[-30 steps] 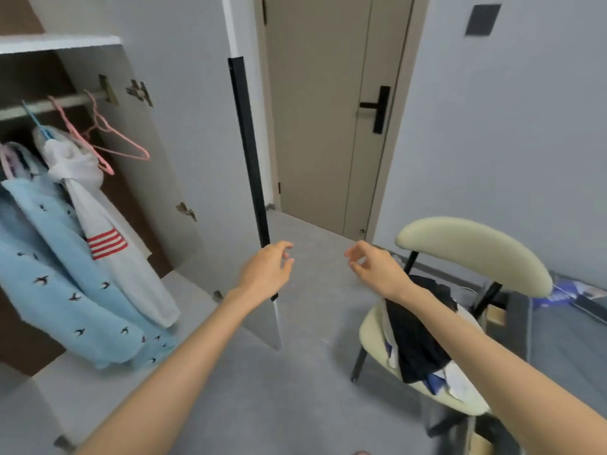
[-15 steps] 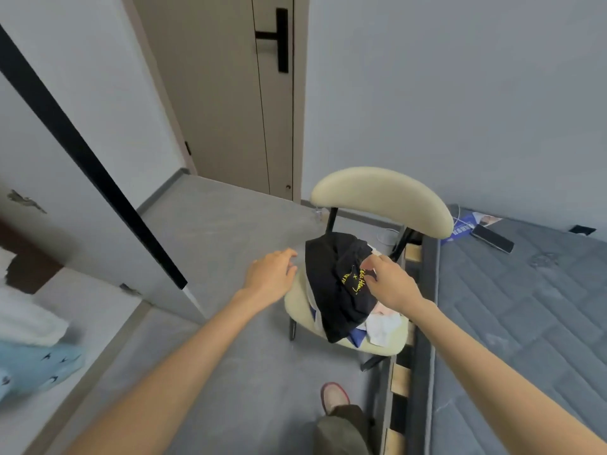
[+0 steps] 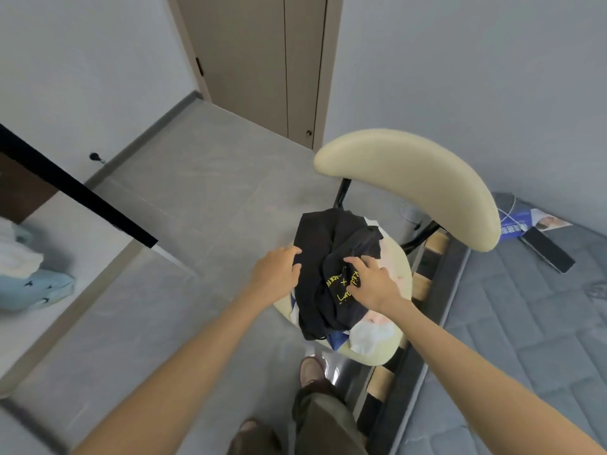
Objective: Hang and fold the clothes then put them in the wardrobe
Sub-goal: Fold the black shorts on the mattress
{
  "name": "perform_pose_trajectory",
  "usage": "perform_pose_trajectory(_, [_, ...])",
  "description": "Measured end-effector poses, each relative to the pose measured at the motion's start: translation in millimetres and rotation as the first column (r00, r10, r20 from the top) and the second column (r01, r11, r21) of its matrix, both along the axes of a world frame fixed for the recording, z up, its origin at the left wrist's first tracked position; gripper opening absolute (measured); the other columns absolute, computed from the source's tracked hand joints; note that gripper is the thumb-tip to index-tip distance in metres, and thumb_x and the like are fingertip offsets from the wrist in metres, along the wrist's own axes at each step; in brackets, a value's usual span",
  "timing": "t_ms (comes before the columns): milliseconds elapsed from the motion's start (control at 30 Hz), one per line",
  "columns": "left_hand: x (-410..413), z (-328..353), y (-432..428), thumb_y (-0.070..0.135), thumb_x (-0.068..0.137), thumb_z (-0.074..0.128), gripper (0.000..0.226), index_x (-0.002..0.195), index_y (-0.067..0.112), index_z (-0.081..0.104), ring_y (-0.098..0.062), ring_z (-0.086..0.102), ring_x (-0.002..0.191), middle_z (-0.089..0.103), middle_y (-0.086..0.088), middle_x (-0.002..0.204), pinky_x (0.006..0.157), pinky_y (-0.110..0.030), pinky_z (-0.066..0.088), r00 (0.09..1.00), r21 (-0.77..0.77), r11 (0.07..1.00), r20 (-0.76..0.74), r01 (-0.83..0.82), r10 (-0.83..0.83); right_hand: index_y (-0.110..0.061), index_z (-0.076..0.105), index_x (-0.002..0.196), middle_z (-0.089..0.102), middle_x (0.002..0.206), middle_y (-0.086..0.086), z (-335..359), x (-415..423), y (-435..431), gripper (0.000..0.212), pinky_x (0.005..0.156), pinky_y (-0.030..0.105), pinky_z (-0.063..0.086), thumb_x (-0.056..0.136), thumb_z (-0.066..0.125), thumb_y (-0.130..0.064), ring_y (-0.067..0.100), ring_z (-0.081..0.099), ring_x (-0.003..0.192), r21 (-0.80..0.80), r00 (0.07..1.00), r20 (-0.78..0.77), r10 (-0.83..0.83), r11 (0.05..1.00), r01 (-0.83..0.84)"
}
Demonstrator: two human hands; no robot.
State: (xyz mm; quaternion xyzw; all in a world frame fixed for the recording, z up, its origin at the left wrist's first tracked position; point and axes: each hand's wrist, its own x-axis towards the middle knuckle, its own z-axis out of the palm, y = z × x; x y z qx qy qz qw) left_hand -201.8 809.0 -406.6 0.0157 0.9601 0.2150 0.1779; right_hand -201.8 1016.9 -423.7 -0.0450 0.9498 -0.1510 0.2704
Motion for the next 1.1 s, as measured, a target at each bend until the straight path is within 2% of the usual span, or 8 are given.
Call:
perform_pose_trajectory(133, [-1, -43, 9, 0.021, 0.098, 0.045, 0.039, 0.136, 0.015, 0.045, -0.024, 0.049, 0.122, 0.052, -0.005, 0.135, 0.098, -0.034, 0.038, 1.000, 0.026, 0.999, 0.014, -0.026, 0.026, -0.040, 0.014, 0.147, 0.007, 0.158, 0.010, -41, -7, 1, 0.064, 0.105, 0.048, 0.037, 0.094, 0.050, -0.046, 0.043, 0.030, 0.135, 0.056, 0.998, 0.028, -0.064, 0.996, 0.062])
perform_pose_trajectory(233, [6, -78, 12, 0.021, 0.097, 0.045, 0.040, 0.137, 0.015, 0.043, -0.024, 0.046, 0.125, 0.049, -0.006, 0.137, 0.101, -0.036, 0.038, 0.999, 0.055, 0.998, 0.011, -0.034, 0.034, -0.039, 0.007, 0.148, 0.017, 0.153, 0.018, -73, -5, 1, 0.075, 0.103, 0.049, 0.041, 0.091, 0.055, -0.049, 0.043, 0.038, 0.129, 0.033, 0.990, 0.051, -0.135, 0.990, 0.134])
perform_pose_trajectory(433, [19, -144, 24, 0.033, 0.094, 0.051, 0.057, 0.146, 0.024, 0.030, -0.022, 0.032, 0.136, 0.029, -0.001, 0.151, 0.108, -0.039, 0.034, 0.996, 0.207, 0.978, -0.093, 0.015, 0.005, -0.021, 0.041, 0.124, 0.056, 0.111, 0.009, -124, 1, 12, 0.033, 0.076, 0.034, 0.046, 0.094, 0.048, -0.008, 0.028, 0.056, 0.095, -0.224, 0.933, -0.288, -0.215, 0.963, 0.152])
perform_pose_trajectory(600, [33, -185, 44, 0.070, 0.070, 0.060, 0.098, 0.147, 0.044, 0.005, -0.024, 0.010, 0.144, 0.008, 0.004, 0.158, 0.112, -0.045, 0.024, 0.982, 0.169, 0.976, -0.153, 0.135, -0.109, -0.024, 0.050, 0.112, 0.055, 0.078, -0.018, -135, 0, 31, 0.020, 0.059, 0.010, 0.038, 0.096, 0.049, -0.012, 0.000, 0.056, 0.071, -0.498, 0.818, -0.454, -0.353, 0.862, 0.096])
perform_pose_trajectory(700, [43, -203, 60, 0.083, 0.055, 0.056, 0.115, 0.140, 0.052, -0.015, -0.028, -0.009, 0.145, -0.010, 0.005, 0.157, 0.114, -0.052, 0.011, 0.971, 0.105, 0.983, -0.202, 0.149, -0.126, -0.026, 0.050, 0.112, 0.057, 0.083, -0.017, -131, 2, 39, 0.019, 0.062, 0.013, 0.037, 0.097, 0.049, -0.014, -0.002, 0.054, 0.072, -0.611, 0.808, -0.454, -0.376, 0.791, 0.025])
perform_pose_trajectory(867, [74, -201, 87, 0.092, 0.043, 0.049, 0.125, 0.139, 0.052, -0.021, -0.021, -0.022, 0.142, -0.023, 0.011, 0.153, 0.110, -0.061, -0.006, 0.934, 0.077, 0.995, -0.355, 0.065, -0.034, -0.016, 0.055, 0.110, 0.059, 0.091, -0.016, -101, 28, 46, 0.015, 0.068, 0.004, 0.039, 0.098, 0.049, -0.013, -0.010, 0.055, 0.081, -0.698, 0.759, -0.497, -0.421, 0.713, -0.061])
perform_pose_trajectory(1000, [111, -172, 107, 0.086, 0.052, 0.056, 0.121, 0.140, 0.050, -0.019, -0.022, -0.021, 0.142, -0.020, 0.011, 0.153, 0.110, -0.062, -0.003, 0.903, 0.103, 0.995, -0.427, 0.003, 0.041, -0.012, 0.059, 0.110, 0.060, 0.099, -0.010, -50, 61, 53, 0.017, 0.076, 0.007, 0.041, 0.098, 0.047, -0.011, -0.001, 0.054, 0.089, -0.766, 0.728, -0.505, -0.465, 0.630, -0.129])
perform_pose_trajectory(1100, [136, -141, 119, 0.076, 0.061, 0.063, 0.114, 0.142, 0.051, -0.014, -0.027, -0.009, 0.145, -0.011, 0.007, 0.156, 0.112, -0.060, 0.010, 0.867, 0.189, 0.982, -0.486, -0.017, 0.109, -0.009, 0.059, 0.110, 0.061, 0.101, -0.007, -6, 90, 69, 0.018, 0.080, 0.009, 0.041, 0.097, 0.046, -0.009, 0.003, 0.055, 0.094, -0.774, 0.667, -0.566, -0.484, 0.590, -0.228])
